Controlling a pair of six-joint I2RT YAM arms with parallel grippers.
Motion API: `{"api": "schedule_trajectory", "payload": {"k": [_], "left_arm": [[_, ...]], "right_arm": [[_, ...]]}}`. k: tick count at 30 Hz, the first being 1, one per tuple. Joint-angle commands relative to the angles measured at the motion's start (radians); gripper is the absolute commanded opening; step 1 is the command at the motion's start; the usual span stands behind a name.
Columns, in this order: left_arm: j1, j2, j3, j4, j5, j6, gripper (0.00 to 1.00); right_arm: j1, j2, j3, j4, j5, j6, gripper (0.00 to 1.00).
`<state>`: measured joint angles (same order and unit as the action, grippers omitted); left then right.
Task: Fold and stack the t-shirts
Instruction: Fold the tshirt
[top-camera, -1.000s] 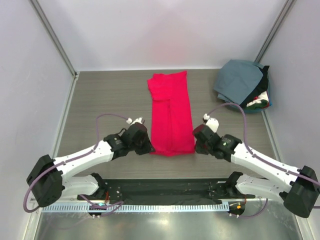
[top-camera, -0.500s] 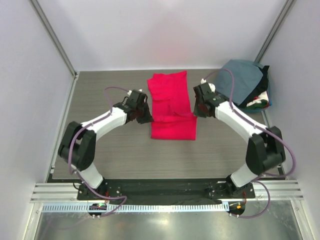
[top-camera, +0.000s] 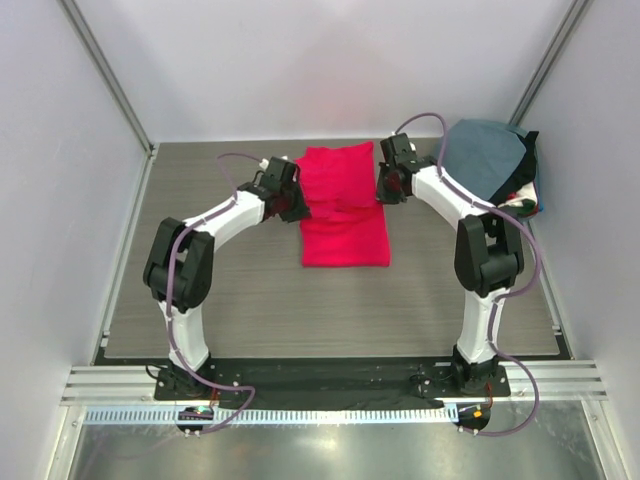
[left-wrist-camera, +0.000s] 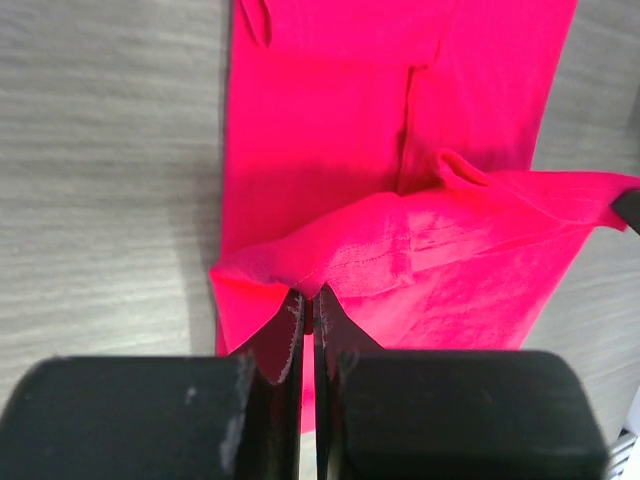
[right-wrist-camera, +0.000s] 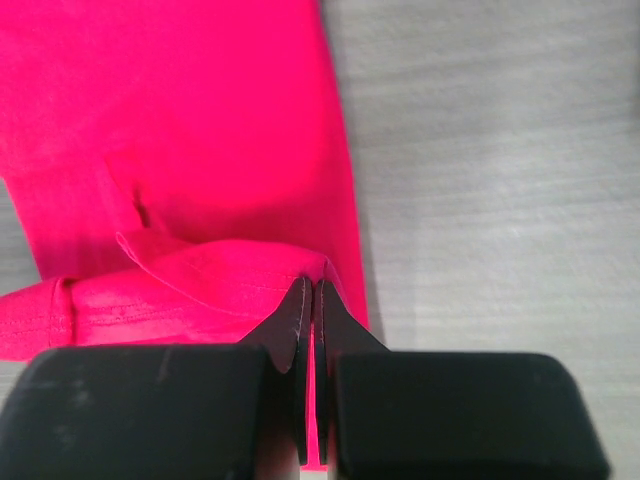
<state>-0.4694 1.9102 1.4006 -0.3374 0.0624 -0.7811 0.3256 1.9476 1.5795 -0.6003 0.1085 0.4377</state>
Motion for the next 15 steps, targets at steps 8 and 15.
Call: {"api": "schedule_trajectory", "payload": {"k": [8, 15], "left_arm": [[0.06, 0.088, 0.1, 0.061, 0.04, 0.019, 0.2], [0.1, -0.017, 0.083, 0.083, 0.062, 0.037, 0.83]], "right_arm": [[-0.048, 0.138, 0.183, 0.025, -0.036, -0.021, 0.28], [-0.079, 0.053, 0.113, 0.06, -0.076, -0.024, 0.68]]}}
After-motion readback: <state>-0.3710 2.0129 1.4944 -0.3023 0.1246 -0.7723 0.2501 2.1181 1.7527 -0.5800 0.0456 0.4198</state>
